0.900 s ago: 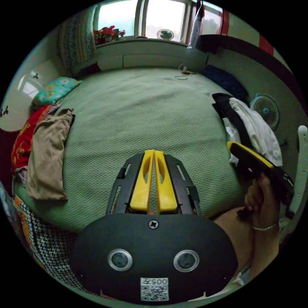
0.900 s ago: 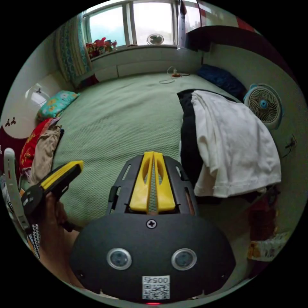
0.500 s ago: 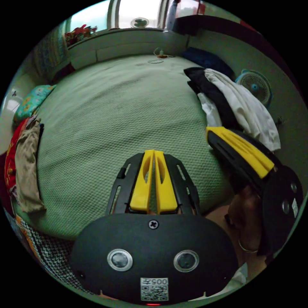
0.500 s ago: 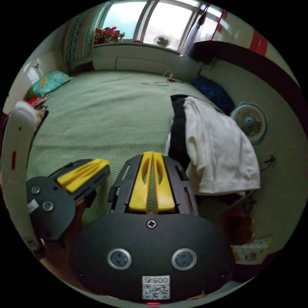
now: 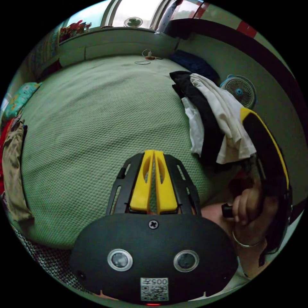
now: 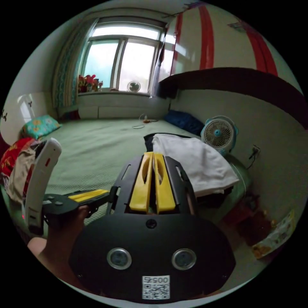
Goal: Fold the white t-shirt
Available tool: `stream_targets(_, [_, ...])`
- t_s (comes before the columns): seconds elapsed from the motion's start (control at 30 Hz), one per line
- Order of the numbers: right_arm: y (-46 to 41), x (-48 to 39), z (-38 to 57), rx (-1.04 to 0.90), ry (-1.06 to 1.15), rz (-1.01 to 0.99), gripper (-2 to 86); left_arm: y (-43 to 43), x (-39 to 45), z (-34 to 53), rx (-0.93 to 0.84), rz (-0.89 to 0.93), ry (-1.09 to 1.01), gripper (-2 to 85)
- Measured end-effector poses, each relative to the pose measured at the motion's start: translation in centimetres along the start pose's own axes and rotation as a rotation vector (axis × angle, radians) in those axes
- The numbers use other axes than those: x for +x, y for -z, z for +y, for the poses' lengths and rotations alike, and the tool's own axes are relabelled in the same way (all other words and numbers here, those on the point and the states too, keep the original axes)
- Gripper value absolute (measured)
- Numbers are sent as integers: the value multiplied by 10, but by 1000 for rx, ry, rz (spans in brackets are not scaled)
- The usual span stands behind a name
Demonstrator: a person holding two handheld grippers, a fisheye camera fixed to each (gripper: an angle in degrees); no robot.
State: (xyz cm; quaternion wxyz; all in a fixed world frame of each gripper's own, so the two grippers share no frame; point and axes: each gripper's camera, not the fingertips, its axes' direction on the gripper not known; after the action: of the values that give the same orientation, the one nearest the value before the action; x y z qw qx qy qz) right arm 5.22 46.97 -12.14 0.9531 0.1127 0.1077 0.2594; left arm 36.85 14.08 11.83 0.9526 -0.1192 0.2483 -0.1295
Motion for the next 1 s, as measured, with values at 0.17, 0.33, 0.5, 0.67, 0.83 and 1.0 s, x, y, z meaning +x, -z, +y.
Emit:
stream_targets(0.17, [-18,43,6,-149,-109,-69,97,-9,3,-7,14,12,-7,-6])
stream_targets(0.33, [-38,69,15,-259,-182,-21,73,-19,3,-13,9,31,-3,-6])
stream_targets(0.5, [-43,80,25,-263,-161,-5,58,-24,-1,-17,5,49,10,-7])
stream_targets(0.67, [-47,99,34,-251,-207,-39,45,-24,-9,-18,3,60,15,-7])
stream_targets(0.83, [-50,118,40,-235,-253,-105,21,-18,-22,-17,0,46,17,-7])
stream_targets(1.0, [-53,134,46,-200,-292,-183,-4,-10,-41,-15,-8,39,28,-7])
